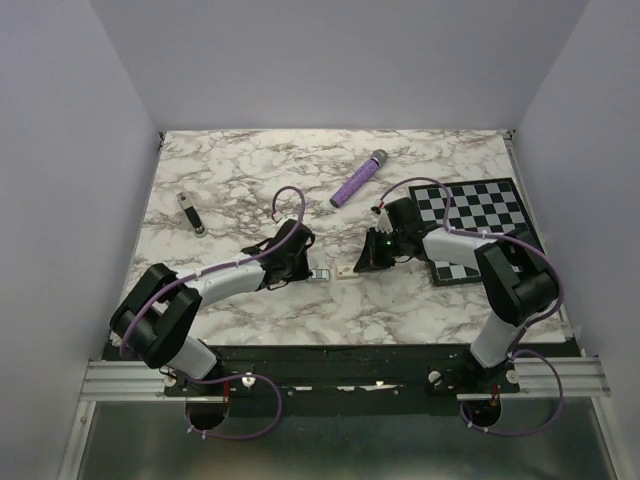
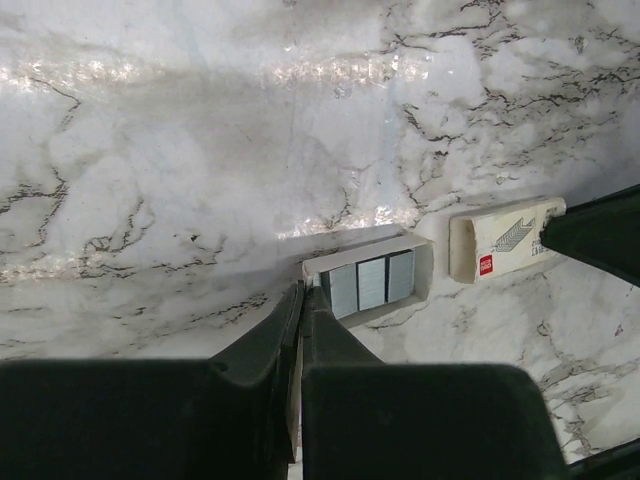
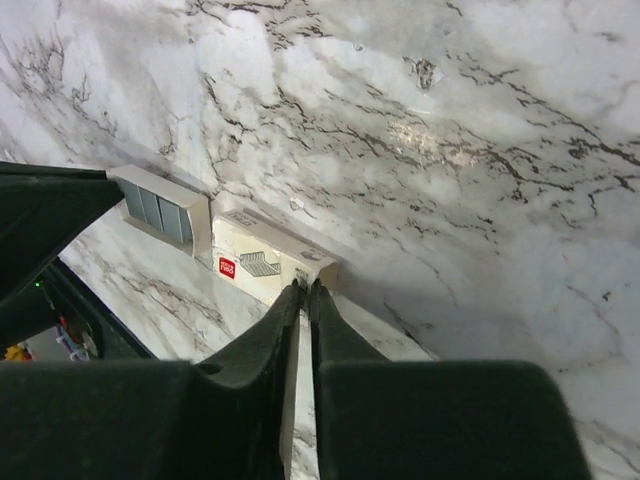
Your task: Load the staples into the stapler
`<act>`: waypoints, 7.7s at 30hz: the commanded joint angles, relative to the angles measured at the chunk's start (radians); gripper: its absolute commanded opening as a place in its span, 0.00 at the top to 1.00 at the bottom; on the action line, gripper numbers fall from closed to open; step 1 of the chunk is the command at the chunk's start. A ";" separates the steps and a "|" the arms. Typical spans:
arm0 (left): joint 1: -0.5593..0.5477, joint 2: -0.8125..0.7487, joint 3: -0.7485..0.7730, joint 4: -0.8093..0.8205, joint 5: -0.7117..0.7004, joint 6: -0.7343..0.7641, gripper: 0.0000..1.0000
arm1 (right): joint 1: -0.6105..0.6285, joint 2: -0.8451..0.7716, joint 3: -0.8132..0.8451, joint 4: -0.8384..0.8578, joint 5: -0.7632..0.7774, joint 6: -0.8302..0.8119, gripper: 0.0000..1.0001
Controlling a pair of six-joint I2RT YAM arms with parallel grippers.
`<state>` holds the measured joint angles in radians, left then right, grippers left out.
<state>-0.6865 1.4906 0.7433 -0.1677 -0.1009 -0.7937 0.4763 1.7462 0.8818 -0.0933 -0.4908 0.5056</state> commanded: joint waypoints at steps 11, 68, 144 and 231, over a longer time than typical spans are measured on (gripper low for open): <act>0.007 -0.099 -0.005 -0.052 -0.085 -0.013 0.44 | -0.004 -0.138 0.020 -0.091 0.092 -0.085 0.42; 0.765 0.229 0.499 -0.471 0.004 0.179 0.75 | -0.004 -0.692 -0.139 -0.057 0.581 -0.271 0.00; 0.367 0.237 0.505 -0.348 0.380 1.541 0.02 | -0.004 -0.780 -0.231 0.124 0.147 -0.412 0.00; 0.236 -0.380 0.103 0.712 0.988 0.786 1.00 | 0.071 -0.499 0.083 0.342 -0.120 -0.446 0.45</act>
<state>-0.4366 1.1645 0.8436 0.4664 0.8715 -0.0307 0.5442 1.2953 0.9478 0.2337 -0.6773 0.0391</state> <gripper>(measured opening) 0.376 0.596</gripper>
